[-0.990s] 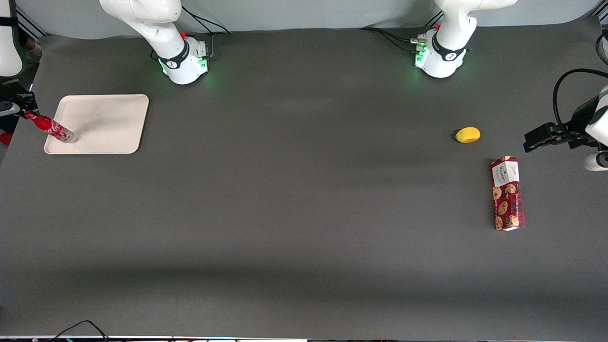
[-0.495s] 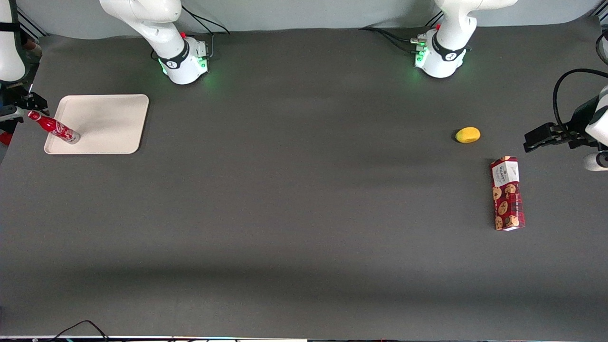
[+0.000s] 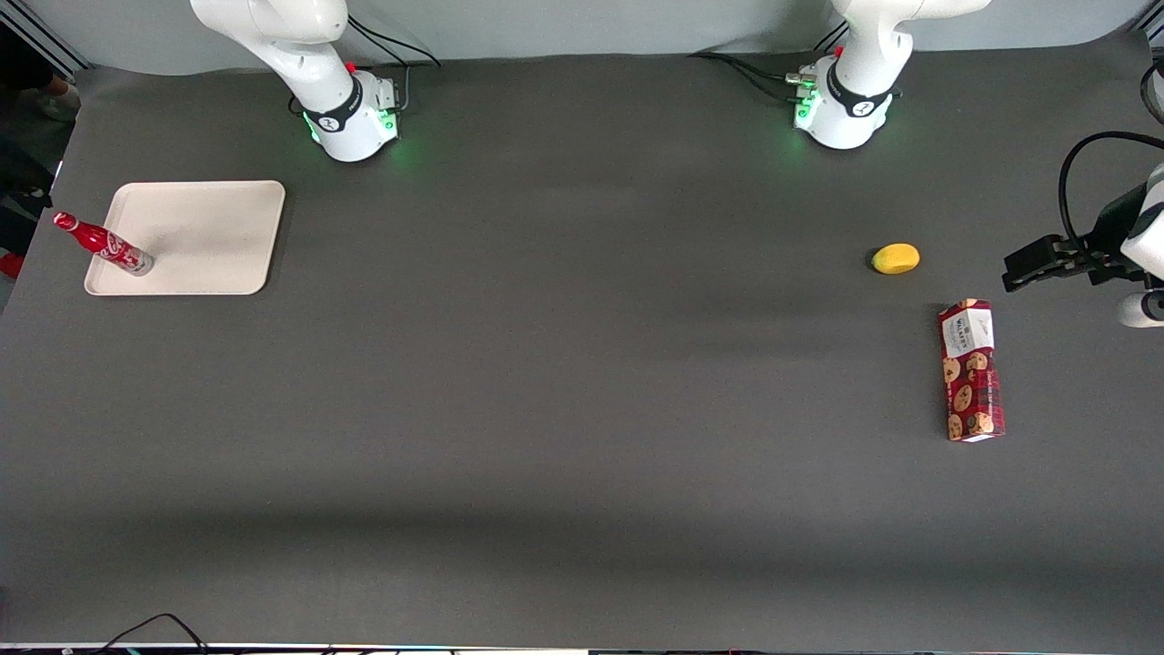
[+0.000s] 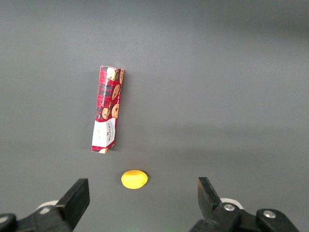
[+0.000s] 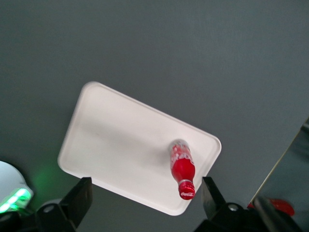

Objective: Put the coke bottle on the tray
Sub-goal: 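Raise the open right gripper away from the bottle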

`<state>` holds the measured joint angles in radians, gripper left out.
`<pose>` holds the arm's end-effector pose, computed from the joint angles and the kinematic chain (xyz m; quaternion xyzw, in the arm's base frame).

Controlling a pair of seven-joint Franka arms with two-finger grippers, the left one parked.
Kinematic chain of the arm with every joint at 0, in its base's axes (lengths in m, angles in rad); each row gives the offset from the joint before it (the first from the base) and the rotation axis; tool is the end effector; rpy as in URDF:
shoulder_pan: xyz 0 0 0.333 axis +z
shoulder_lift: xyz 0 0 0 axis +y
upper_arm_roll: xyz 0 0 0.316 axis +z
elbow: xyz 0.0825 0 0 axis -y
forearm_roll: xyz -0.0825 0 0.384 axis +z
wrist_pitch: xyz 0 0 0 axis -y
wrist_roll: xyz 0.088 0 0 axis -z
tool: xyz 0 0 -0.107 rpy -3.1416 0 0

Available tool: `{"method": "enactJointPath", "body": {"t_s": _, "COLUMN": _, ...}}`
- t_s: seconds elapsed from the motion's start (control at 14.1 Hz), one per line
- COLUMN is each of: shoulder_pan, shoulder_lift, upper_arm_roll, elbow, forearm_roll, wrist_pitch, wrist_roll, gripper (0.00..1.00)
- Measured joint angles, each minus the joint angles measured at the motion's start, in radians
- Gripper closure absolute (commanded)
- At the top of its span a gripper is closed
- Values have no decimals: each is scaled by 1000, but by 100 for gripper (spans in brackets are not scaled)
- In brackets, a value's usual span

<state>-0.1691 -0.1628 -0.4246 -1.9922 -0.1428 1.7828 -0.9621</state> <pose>0.4090 -0.3030 0.5212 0.9780 0.2032 -0.0464 0.0048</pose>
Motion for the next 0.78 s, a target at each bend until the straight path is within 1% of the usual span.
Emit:
{"method": "enactJointPath", "body": {"t_s": 0.14, "shoulder_pan": 5, "shoulder_lift": -4, "upper_arm_roll": 67, "elbow": 79, "forearm_roll": 43, "wrist_pitch": -80, "wrist_roll": 57, "gripper": 0}}
{"method": "enactJointPath", "body": {"t_s": 0.35, "shoulder_pan": 13, "shoulder_lift": -4, "upper_arm_roll": 210, "elbow": 182, "forearm_roll": 78, "wrist_pitch": -184, "wrist_roll": 222, "gripper": 0}}
{"method": "enactJointPath", "body": {"t_s": 0.49, "shoulder_pan": 21, "shoulder_lift": -4, "upper_arm_roll": 319, "elbow": 244, "forearm_roll": 99, "wrist_pitch": -230, "wrist_roll": 373, "gripper": 0}}
{"method": "enactJointPath", "body": {"t_s": 0.64, "shoulder_pan": 27, "shoulder_lift": -5, "upper_arm_roll": 435, "elbow": 293, "forearm_roll": 103, "wrist_pitch": -277, "wrist_roll": 549, "gripper": 0}}
{"method": "enactJointPath", "body": {"t_s": 0.78, "shoulder_pan": 30, "shoulder_lift": -5, "upper_arm_roll": 533, "elbow": 314, "forearm_roll": 107, "wrist_pitch": -295, "wrist_roll": 708, "gripper": 0}}
